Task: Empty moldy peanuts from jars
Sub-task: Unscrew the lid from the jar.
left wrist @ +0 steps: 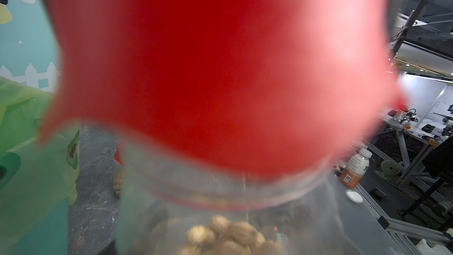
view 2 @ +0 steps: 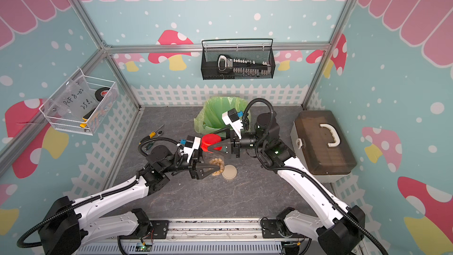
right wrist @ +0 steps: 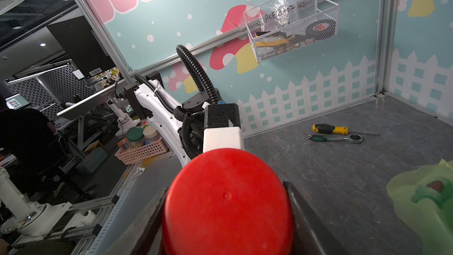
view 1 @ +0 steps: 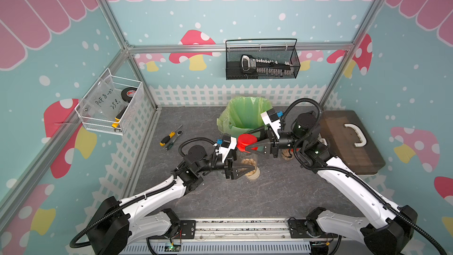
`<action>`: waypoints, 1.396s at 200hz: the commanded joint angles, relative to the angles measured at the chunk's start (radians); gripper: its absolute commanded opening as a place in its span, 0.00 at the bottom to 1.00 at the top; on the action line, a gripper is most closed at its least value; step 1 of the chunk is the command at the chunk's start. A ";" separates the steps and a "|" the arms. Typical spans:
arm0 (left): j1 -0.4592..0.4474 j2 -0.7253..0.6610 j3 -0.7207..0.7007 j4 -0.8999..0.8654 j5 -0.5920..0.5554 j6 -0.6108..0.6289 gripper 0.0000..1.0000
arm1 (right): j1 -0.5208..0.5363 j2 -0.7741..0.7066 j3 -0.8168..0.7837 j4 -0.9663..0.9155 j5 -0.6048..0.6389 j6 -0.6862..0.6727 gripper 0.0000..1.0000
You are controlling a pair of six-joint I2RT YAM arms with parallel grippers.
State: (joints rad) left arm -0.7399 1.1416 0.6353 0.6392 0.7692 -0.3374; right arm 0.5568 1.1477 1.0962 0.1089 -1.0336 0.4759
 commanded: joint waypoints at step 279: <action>0.026 -0.039 -0.028 -0.040 -0.299 0.029 0.66 | -0.025 -0.355 -0.149 -0.402 0.849 -0.121 0.45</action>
State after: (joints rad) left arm -0.7200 1.1233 0.6224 0.5877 0.5362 -0.3252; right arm 0.5365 0.8341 0.9894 -0.2241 -0.2924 0.3813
